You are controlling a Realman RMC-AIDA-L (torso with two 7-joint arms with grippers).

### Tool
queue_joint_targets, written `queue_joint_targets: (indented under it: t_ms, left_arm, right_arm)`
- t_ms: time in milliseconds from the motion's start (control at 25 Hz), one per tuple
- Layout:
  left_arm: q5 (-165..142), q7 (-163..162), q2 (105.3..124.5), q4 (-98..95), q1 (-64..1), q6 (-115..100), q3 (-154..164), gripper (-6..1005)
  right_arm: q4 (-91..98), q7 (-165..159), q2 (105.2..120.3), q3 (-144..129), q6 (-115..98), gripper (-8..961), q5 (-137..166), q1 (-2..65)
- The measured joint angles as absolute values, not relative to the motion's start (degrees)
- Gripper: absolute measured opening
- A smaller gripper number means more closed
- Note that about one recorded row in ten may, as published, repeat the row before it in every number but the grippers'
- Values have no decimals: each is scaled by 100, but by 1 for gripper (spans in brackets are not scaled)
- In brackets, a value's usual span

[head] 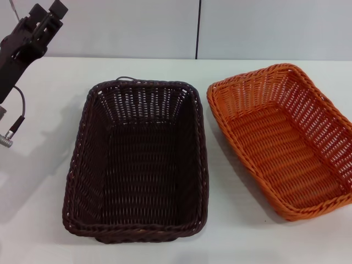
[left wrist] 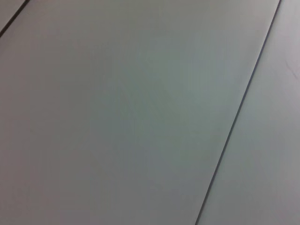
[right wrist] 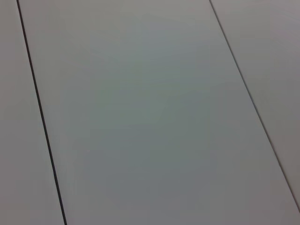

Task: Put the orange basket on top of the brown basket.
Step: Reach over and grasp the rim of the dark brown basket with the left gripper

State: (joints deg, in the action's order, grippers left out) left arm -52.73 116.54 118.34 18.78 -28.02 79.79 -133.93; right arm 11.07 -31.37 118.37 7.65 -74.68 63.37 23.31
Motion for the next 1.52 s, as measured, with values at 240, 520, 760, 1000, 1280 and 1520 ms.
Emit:
queue_joint_targets:
  t_ms: [240, 520, 760, 1000, 1280, 1520]
  left_arm:
    - [-5273, 11654, 11829, 1872, -2798, 7995, -13393, 734]
    - [-5273, 11654, 11833, 1862, -2795, 7998, -13374, 734]
    - [-5273, 11654, 11837, 1862, -2795, 7998, -13360, 735]
    - [-5273, 11654, 11838, 1858, -2795, 7998, -13359, 735]
    - [-5273, 11654, 11838, 1854, -2800, 7998, -13359, 735]
    - [-5273, 11643, 11838, 1854, -2801, 7998, -13360, 735]
  right_arm:
    - [1107, -3137, 11837, 811, -7452, 753, 6337, 2338]
    - [1099, -3137, 11845, 818, -7452, 753, 6337, 2329]
    - [1089, -3137, 11847, 829, -7451, 753, 6337, 2304]
    - [1089, -3137, 11847, 839, -7447, 753, 6337, 2294]
    - [1063, -3137, 11847, 844, -7412, 753, 6337, 2317]
    - [1054, -3137, 11844, 850, -7382, 753, 6337, 2333]
